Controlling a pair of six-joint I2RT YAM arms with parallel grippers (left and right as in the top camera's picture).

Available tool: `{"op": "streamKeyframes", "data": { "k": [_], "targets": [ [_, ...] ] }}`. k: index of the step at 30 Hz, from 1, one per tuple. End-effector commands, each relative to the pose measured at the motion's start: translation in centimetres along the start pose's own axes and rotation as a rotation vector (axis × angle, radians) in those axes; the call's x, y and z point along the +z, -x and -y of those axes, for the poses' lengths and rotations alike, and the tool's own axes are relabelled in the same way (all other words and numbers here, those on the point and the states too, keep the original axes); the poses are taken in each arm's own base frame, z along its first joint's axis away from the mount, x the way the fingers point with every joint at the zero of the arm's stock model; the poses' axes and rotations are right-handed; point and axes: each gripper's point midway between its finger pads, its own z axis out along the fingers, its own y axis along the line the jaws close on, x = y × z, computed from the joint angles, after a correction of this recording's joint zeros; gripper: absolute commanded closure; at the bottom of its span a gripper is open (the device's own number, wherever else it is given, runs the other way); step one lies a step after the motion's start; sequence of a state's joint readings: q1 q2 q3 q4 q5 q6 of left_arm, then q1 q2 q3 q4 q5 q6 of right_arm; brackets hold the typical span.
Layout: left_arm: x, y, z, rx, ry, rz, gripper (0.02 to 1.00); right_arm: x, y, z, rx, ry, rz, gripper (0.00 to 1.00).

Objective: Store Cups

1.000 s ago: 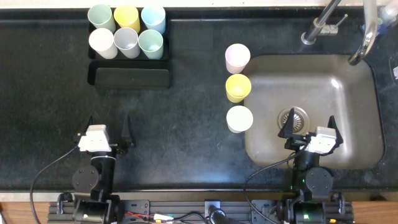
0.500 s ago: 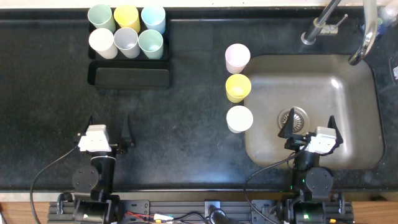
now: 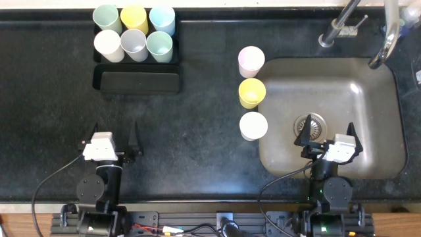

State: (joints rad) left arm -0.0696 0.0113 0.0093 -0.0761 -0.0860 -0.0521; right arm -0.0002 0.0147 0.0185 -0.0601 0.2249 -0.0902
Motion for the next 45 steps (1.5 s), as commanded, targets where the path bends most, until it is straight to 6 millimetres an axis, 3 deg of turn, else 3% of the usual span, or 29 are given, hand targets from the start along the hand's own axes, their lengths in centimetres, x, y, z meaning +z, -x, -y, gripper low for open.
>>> {"op": "streamKeyframes", "data": {
  "k": [1, 13, 16, 19, 21, 25, 28, 30, 33, 36, 40, 45],
  "targets": [
    [0.0, 0.1, 0.0, 0.003, 0.000, 0.006, 0.020, 0.0, -0.3, 0.2, -0.002, -0.008, 0.002, 0.003],
    [0.0, 0.2, 0.0, 0.002, 0.000, 0.003, 0.020, 0.0, -0.3, 0.2, -0.002, -0.008, 0.002, 0.003],
    [0.1, 1.3, 1.2, -0.007, -0.063, -0.029, 0.020, 0.0, -0.3, 0.2, -0.002, -0.008, 0.002, 0.007],
    [1.1, 4.6, 3.0, -0.008, -0.153, -0.092, 0.020, 0.0, -0.3, 0.2, -0.002, -0.008, 0.002, 0.003],
    [2.8, 8.1, 4.7, -0.013, -0.227, -0.143, 0.020, 0.0, -0.3, 0.2, -0.002, -0.008, 0.002, 0.003],
    [8.0, 17.0, 9.7, -0.043, -0.462, -0.265, 0.020, 0.0, -0.3, 0.2, -0.002, -0.008, 0.002, 0.003],
    [11.7, 20.7, 12.9, -0.065, -0.552, -0.409, 0.020, 0.0, -0.3, 0.2, -0.002, -0.008, 0.002, 0.003],
    [14.2, 21.8, 15.3, -0.060, -0.557, -0.506, 0.020, 0.0, -0.3, 0.2, -0.002, -0.008, 0.002, 0.003],
    [17.2, 21.1, 19.5, -0.047, -0.464, -0.651, 0.020, 0.0, -0.3, 0.2, -0.002, -0.008, 0.002, 0.005],
    [19.1, 18.3, 25.1, -0.020, -0.423, -0.749, 0.020, 0.0, -0.3, 0.2, -0.002, -0.008, 0.002, 0.003],
    [20.4, 12.4, 30.7, -0.089, -0.383, -0.889, 0.020, 0.0, -0.3, 0.2, -0.002, -0.008, 0.002, 0.003],
    [20.5, 5.5, 34.3, -0.184, -0.346, -1.053, 0.020, 0.0, -0.3, 0.2, -0.002, -0.008, 0.002, 0.005]
  ]
}}
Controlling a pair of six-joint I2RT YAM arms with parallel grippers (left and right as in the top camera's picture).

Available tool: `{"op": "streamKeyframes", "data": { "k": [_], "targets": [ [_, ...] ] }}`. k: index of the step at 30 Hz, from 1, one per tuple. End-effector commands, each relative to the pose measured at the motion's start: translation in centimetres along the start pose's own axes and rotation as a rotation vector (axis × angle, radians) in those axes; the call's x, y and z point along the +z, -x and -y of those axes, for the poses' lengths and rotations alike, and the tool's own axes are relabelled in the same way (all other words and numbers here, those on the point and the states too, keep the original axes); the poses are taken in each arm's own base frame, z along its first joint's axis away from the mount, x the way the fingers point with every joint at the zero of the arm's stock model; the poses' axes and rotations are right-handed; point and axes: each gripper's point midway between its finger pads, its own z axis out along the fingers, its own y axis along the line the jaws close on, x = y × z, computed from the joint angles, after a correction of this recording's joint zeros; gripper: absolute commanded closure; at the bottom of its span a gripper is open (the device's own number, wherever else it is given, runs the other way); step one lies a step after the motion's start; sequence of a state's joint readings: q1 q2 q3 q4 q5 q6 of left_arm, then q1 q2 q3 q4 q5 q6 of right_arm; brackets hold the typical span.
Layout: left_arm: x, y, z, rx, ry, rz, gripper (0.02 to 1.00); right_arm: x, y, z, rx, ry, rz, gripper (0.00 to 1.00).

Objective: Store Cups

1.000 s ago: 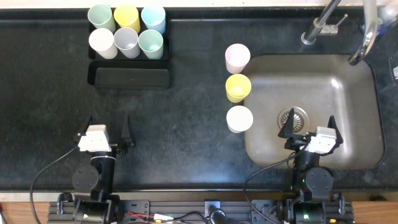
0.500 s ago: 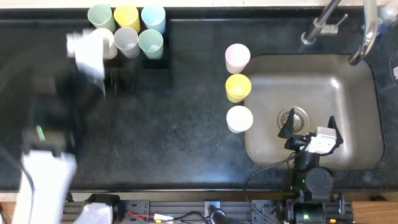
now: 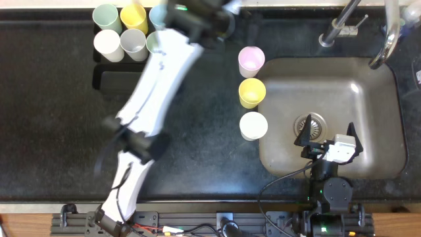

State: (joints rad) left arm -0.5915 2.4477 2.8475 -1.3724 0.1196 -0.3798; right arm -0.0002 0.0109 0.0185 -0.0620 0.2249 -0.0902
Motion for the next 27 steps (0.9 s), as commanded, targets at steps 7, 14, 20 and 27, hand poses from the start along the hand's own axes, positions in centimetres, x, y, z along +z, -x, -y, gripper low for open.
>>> {"op": "streamKeyframes", "data": {
  "k": [7, 14, 20, 27],
  "targets": [
    [5.6, -1.9, -1.1, -0.264, 0.059, -0.072, 0.020, 0.0, -0.4, 0.2, -0.003, -0.008, 0.000, 0.003],
    [6.3, -3.9, -3.2, -0.332, 0.131, -0.150, 0.020, 0.0, -0.4, 0.2, -0.003, -0.008, 0.000, 0.005],
    [8.3, -5.1, -3.3, -0.341, 0.120, -0.205, 0.020, 0.0, -0.4, 0.2, -0.003, -0.008, 0.000, 0.005],
    [9.2, -6.0, -4.7, -0.364, 0.143, -0.249, 0.020, 0.0, -0.3, 0.2, -0.003, -0.008, 0.001, 0.003]
  ]
}}
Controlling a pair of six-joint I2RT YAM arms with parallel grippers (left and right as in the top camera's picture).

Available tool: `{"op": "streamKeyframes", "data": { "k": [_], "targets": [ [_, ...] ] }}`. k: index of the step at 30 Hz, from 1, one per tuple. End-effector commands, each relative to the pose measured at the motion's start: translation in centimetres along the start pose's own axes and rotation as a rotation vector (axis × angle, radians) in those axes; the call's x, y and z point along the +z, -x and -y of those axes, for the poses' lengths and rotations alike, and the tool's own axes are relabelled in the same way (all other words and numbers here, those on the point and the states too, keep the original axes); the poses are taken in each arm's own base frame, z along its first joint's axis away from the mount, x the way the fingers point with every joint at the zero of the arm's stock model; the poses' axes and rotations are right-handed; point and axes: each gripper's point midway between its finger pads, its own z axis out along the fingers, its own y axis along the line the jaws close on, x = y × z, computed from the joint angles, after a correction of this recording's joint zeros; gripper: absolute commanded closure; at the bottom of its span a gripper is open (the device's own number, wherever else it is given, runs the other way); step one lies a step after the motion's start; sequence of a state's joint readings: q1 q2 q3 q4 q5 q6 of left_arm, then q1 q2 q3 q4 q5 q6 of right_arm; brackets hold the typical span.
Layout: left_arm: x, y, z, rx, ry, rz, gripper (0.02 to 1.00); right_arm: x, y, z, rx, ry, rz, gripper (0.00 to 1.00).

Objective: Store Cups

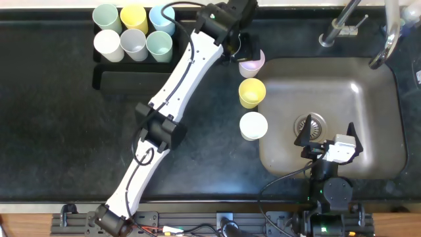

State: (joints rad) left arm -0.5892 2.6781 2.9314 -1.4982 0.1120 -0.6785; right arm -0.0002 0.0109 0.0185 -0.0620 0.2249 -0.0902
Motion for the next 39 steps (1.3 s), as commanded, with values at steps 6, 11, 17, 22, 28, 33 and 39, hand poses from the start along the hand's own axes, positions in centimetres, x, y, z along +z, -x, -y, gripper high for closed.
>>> {"op": "streamKeyframes", "data": {
  "k": [6, 11, 17, 22, 28, 33, 39],
  "targets": [
    [1.0, 0.5, -1.3, -0.047, -0.009, -0.037, 0.020, 0.0, -0.3, 0.2, -0.003, -0.008, 0.001, 0.003],
    [1.6, 0.6, -1.3, -0.048, -0.012, -0.037, 0.020, 0.0, -0.4, 0.2, -0.003, -0.008, 0.000, 0.007],
    [2.4, 0.5, -1.5, -0.075, -0.005, -0.048, 0.020, 0.0, -0.4, 0.2, -0.003, -0.008, 0.000, 0.003],
    [2.4, 0.5, -1.5, -0.075, -0.004, -0.047, 0.108, 0.0, -0.4, 0.2, -0.003, -0.008, 0.000, 0.003],
    [2.4, 1.3, -1.4, -0.076, -0.014, -0.021, 0.982, 0.0, -0.4, 0.2, -0.003, -0.008, 0.000, 0.003],
    [0.0, 3.5, -1.0, -0.083, -0.064, 0.061, 0.985, 0.0, -0.4, 0.2, -0.003, -0.008, 0.000, 0.005],
    [-10.9, 5.9, -4.7, -0.151, -0.042, 0.216, 0.982, 0.0, -0.4, 0.2, -0.003, -0.008, 0.000, 0.003]
  ]
}}
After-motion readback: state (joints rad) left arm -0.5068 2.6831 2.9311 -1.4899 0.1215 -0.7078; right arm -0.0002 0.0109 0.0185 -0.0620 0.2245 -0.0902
